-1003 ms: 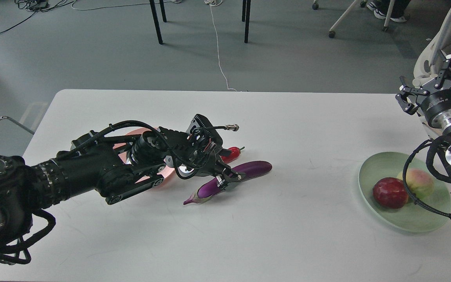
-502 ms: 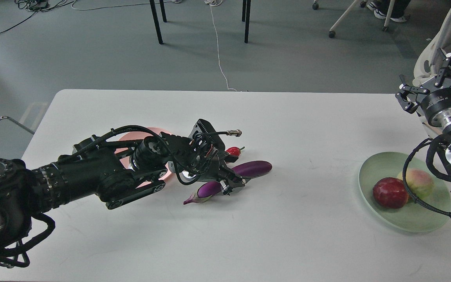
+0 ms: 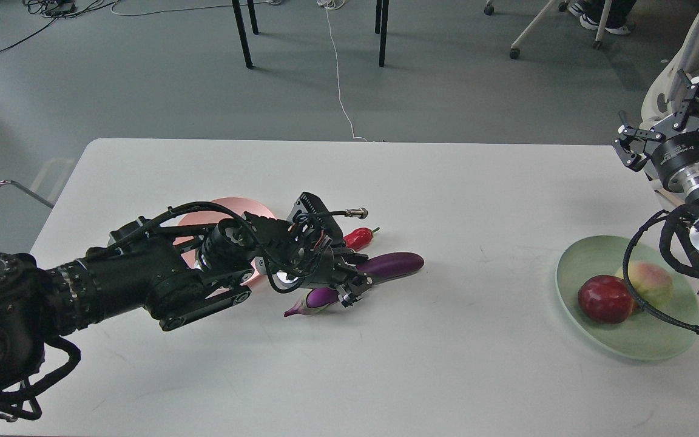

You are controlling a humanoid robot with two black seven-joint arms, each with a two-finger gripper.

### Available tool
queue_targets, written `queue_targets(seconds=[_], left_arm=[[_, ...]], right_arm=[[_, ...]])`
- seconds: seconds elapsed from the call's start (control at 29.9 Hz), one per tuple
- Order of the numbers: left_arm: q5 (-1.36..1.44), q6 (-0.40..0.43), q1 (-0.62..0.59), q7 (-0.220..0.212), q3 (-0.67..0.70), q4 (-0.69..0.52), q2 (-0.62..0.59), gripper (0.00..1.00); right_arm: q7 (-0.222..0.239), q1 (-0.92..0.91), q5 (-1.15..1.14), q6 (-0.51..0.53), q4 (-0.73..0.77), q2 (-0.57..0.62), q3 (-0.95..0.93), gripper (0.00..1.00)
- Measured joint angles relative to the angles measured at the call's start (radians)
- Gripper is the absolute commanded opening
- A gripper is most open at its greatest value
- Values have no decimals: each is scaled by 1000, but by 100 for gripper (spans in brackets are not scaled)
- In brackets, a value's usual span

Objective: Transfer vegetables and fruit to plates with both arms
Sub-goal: 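Grasp the purple eggplant with the left hand, then lay the eggplant on the pink plate and open the left hand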

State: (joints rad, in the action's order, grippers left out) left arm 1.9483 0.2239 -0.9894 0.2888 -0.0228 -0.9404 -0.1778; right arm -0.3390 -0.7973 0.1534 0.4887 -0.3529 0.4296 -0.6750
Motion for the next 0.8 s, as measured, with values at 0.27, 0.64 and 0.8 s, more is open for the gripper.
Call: queue_targets(seconds=[0.27,0.64,0.8], left_arm=[[-1,0,3,3,3,-7,-19,10],[-107,-48,-8,79,142,-261,-290,10],[-145,-42,-10,84,160,-279,-466,10]], right_arm=[[-1,1,0,0,1,0,-25,99],[-2,-1,0,0,-13,7,-38,99],[-2,-1,0,0,-40,16,-37,99]])
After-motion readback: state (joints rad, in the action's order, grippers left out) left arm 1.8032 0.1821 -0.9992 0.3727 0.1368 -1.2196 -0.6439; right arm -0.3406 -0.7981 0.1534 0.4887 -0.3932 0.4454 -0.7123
